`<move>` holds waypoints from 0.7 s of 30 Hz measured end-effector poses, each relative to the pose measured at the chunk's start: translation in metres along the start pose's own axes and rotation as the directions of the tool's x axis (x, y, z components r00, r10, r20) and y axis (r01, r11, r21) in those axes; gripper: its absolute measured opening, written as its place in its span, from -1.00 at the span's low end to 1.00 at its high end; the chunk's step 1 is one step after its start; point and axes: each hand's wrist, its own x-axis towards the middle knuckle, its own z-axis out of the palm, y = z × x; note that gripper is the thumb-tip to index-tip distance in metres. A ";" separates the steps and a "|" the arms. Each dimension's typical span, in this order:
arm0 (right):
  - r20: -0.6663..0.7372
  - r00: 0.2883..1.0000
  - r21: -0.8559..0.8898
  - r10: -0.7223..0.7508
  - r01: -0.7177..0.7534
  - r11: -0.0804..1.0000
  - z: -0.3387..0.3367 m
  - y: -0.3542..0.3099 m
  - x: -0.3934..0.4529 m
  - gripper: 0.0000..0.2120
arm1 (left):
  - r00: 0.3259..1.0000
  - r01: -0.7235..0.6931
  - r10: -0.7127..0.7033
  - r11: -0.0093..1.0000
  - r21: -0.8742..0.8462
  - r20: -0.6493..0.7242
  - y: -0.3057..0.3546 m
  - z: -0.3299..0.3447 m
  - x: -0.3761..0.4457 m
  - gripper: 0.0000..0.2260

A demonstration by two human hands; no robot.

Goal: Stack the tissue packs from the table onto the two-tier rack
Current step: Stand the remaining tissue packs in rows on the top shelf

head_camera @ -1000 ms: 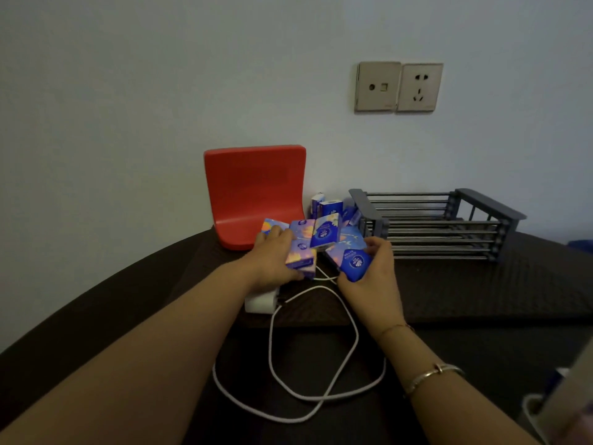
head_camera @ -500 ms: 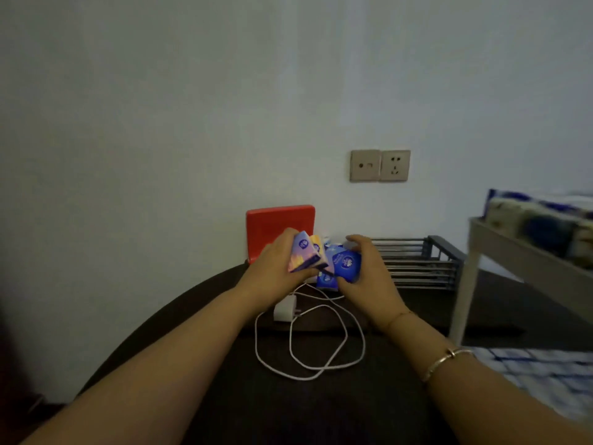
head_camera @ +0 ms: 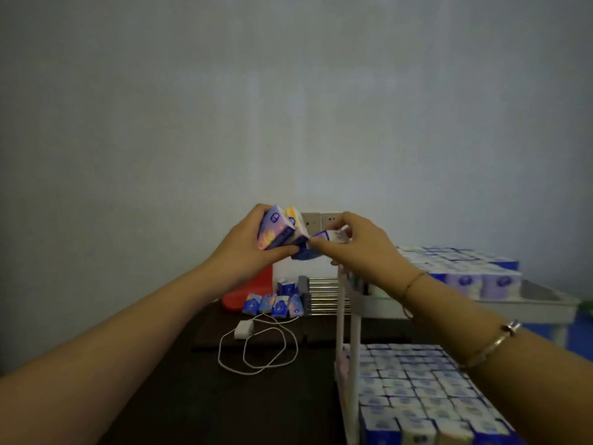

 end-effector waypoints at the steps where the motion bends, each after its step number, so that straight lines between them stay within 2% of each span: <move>1: -0.008 1.000 0.003 0.017 -0.017 1.000 -0.020 -0.002 -0.001 -0.66 | 1.000 -0.013 0.012 1.000 -0.016 -0.015 0.017 0.003 0.002 -0.54; 5: -0.085 0.989 0.048 0.120 -0.116 0.992 -0.094 0.009 -0.005 -0.48 | 0.998 -0.062 0.061 0.996 -0.059 -0.016 0.075 0.034 0.017 -0.54; 10: -0.140 0.975 -0.082 0.174 -0.187 0.979 -0.159 0.047 -0.011 -0.39 | 0.982 -0.165 0.171 0.984 -0.068 0.086 0.135 0.118 0.039 -0.53; 13: -0.117 0.961 -0.067 0.251 -0.259 0.963 -0.192 0.069 -0.018 -0.37 | 0.975 -0.203 0.208 0.977 -0.066 0.078 0.161 0.168 0.056 -0.50; 17: -0.035 0.911 -0.020 0.410 -0.411 0.911 -0.234 0.094 -0.033 -0.29 | 0.964 -0.212 0.224 0.973 -0.094 0.143 0.180 0.214 0.072 -0.53; 21: 0.091 0.893 0.035 0.441 -0.446 0.894 -0.261 0.116 -0.039 -0.27 | 0.949 -0.255 0.266 0.963 -0.089 0.169 0.193 0.245 0.084 -0.56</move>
